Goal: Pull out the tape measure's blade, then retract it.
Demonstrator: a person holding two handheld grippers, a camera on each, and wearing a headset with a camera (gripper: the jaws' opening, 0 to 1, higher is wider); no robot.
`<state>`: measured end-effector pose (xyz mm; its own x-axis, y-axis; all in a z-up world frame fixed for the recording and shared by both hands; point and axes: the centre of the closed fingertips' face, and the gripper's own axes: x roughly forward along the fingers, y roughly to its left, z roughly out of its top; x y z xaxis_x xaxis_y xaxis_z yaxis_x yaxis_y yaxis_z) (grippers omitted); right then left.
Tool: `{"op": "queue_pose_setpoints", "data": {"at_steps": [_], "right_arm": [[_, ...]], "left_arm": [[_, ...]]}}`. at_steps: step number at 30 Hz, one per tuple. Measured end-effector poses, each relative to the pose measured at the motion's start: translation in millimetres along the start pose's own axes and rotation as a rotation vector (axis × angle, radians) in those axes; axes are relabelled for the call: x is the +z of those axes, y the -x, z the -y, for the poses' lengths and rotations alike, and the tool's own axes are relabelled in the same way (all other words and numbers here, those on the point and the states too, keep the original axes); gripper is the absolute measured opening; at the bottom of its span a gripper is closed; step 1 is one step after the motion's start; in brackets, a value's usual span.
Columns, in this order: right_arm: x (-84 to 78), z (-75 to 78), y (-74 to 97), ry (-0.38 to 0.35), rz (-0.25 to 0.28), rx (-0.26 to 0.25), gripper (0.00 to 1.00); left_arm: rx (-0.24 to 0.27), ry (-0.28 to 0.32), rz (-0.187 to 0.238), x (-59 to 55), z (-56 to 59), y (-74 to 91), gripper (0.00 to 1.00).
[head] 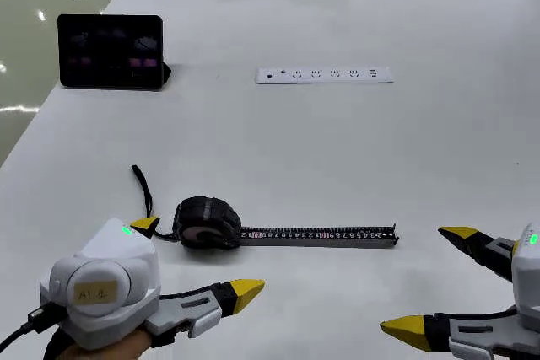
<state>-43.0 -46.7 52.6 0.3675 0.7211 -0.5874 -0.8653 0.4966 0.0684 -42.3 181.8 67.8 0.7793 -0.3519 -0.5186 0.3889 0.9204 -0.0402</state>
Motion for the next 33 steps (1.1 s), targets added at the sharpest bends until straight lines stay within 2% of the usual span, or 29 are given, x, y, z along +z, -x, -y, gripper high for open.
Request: {"op": "queue_pose_setpoints", "data": {"at_steps": [8, 18, 33], "right_arm": [[-1.8, 7.3, -2.7, 0.029, -0.025, 0.017, 0.90], [-3.3, 22.2, -8.8, 0.067, -0.051, 0.040, 0.83], [-6.0, 35.2, -22.1, 0.134, -0.094, 0.101, 0.69]], "left_arm": [[0.018, 0.010, -0.003, 2.3, -7.0, -9.5, 0.99], [0.041, 0.055, -0.001, 4.9, -15.8, -21.0, 0.99], [0.078, 0.128, -0.016, -0.9, -25.4, -31.0, 0.94]]}}
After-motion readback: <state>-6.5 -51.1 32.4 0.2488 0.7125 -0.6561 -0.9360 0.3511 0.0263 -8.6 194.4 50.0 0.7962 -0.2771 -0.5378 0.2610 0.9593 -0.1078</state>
